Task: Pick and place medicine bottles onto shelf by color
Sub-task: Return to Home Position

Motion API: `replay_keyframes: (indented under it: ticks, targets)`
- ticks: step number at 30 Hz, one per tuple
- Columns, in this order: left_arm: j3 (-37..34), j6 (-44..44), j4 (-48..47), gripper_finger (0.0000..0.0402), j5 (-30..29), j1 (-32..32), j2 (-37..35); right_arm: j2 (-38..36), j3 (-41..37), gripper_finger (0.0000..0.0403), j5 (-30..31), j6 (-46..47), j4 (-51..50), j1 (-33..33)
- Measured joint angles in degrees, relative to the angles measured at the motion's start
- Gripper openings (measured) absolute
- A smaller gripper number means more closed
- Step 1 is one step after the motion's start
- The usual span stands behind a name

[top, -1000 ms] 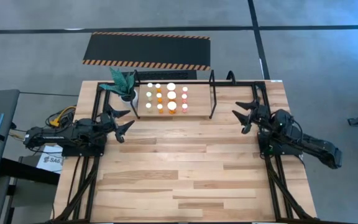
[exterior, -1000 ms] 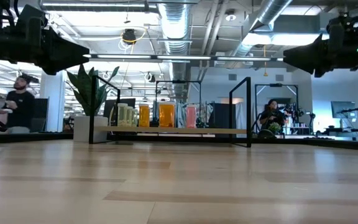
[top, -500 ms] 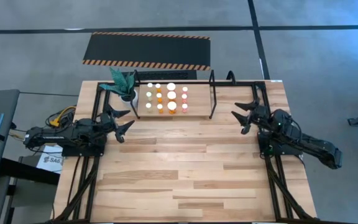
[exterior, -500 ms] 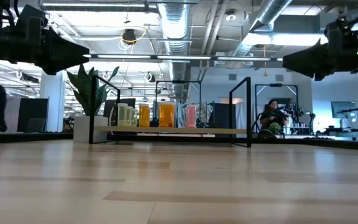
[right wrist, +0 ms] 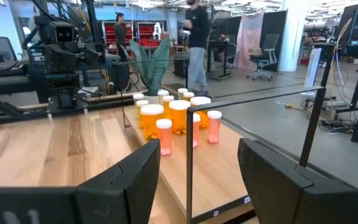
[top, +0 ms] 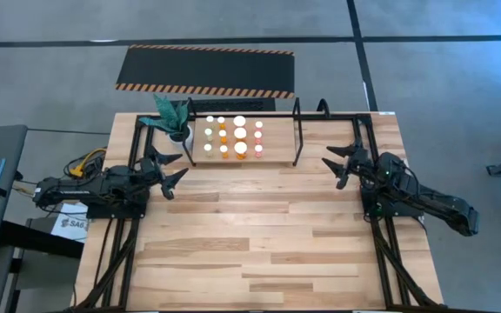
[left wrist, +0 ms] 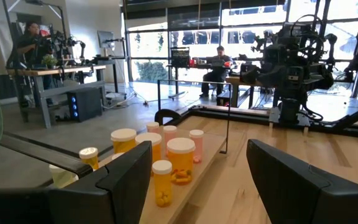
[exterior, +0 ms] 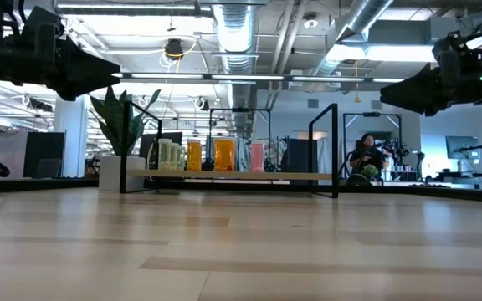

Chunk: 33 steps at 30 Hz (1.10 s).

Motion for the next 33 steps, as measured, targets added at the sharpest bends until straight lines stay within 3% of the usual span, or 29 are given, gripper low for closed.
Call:
replay_keyframes:
  ticks: [33]
  targets:
    - [0.0, 0.0, 0.0, 0.0249, 0.0, 0.0, 0.0, 0.0, 0.1, 0.024, 0.0, -0.1, -0.8, 0.0]
